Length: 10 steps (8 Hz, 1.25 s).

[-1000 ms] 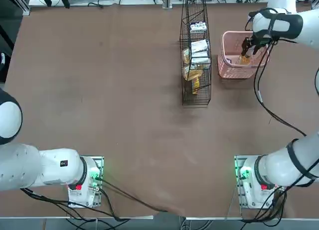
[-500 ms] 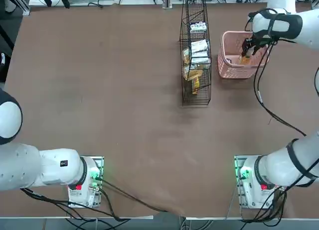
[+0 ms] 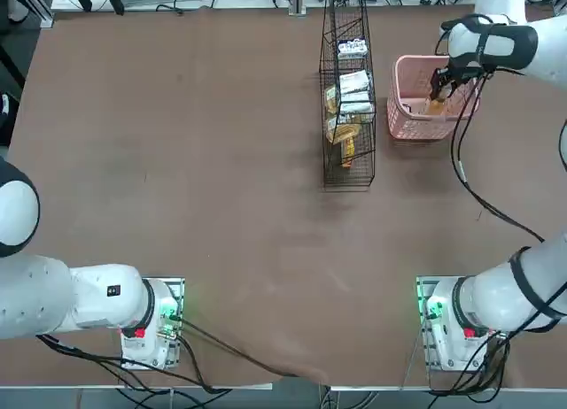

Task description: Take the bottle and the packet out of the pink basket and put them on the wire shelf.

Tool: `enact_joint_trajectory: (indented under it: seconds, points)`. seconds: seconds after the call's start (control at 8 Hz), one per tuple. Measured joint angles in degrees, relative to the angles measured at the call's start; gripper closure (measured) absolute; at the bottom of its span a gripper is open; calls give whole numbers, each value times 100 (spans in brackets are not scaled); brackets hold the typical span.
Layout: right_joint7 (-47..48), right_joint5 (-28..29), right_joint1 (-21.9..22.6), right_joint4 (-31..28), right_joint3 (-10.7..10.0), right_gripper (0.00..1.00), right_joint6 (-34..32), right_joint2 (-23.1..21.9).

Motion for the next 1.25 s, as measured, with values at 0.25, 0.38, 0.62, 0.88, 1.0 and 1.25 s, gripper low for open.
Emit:
enact_joint_trajectory:
  seconds: [0.25,0.38,0.62,0.88,1.0,1.25]
  points:
    - [-43,0,0,441,36,45,-587,-116]
    - [-47,0,-1,736,36,45,-958,-249]
    - [-48,35,-3,1378,43,45,-1729,-478]
    - [-51,757,-3,1999,91,45,-2370,-516]
    - [-52,1190,-3,2156,116,45,-2481,-503]
    - [-63,1973,-4,2398,131,45,-2533,-382]
